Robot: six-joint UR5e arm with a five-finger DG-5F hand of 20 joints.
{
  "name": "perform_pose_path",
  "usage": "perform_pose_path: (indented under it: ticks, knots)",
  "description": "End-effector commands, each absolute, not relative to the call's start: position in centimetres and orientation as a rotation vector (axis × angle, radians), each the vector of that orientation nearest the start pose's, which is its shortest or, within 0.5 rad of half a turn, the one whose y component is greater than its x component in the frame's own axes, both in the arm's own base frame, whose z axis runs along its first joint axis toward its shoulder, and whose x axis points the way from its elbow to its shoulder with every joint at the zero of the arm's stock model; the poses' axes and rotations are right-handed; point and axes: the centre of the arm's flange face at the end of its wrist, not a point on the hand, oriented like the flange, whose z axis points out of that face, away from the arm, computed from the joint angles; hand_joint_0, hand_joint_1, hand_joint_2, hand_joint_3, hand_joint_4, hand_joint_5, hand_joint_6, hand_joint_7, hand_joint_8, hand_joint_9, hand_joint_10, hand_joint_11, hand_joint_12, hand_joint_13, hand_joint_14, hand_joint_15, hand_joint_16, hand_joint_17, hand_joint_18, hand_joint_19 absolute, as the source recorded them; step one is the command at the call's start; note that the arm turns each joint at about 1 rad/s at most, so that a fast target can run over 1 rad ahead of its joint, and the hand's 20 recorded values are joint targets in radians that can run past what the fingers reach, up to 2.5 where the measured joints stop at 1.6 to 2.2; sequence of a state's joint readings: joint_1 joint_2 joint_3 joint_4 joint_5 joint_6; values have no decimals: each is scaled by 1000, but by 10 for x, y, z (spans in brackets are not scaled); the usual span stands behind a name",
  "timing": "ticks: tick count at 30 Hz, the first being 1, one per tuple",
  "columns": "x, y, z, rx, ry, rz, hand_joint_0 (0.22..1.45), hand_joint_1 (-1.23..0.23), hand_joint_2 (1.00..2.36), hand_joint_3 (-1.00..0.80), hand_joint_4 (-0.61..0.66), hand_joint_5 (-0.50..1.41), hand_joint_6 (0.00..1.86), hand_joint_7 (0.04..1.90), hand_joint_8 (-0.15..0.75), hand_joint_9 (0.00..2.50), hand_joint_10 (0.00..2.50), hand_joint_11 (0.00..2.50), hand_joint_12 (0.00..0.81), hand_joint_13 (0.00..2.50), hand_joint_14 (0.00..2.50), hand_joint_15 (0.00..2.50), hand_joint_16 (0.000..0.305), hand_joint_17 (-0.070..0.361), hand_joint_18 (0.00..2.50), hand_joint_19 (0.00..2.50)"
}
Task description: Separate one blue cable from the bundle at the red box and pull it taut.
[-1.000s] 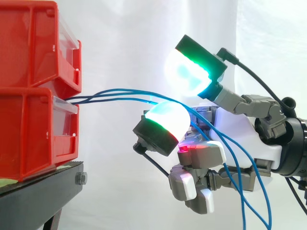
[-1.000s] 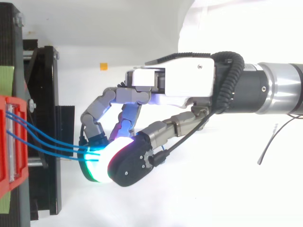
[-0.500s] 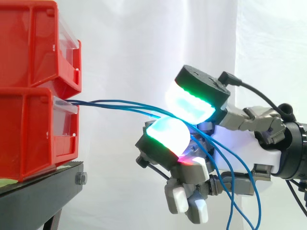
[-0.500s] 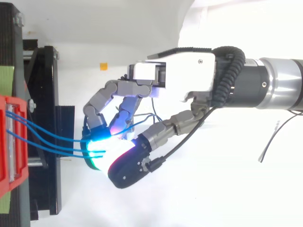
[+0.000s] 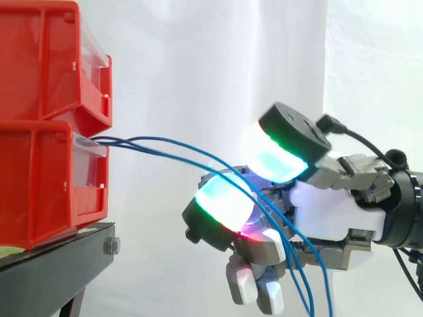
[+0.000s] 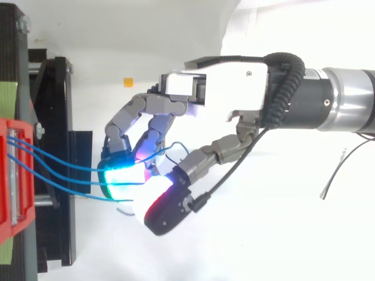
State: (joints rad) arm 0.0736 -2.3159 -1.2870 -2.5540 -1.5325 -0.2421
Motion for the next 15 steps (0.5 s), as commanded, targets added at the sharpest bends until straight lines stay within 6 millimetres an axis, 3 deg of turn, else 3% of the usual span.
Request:
perform_pose_path:
  ticks: [1,5,12,15]
  knots:
    - [759,-82,214,932,1232,1105,541,-486,1000,-500,188,-157,875,908,399,1145,17,948,408,1048,21,551,52,117,1081,681]
    - [759,-82,214,931,1232,1104,629,-395,1000,-500,147,-150,849,961,390,1154,19,948,402,1056,19,565,50,112,1068,707]
    - [759,-82,215,925,1233,1100,645,-514,1014,-190,213,-146,737,977,415,1110,18,902,441,1049,19,564,60,134,1114,731]
    - [759,-82,215,925,1233,1100,642,-560,1014,-154,248,-154,734,960,425,1103,17,910,453,1060,17,564,62,140,1135,720]
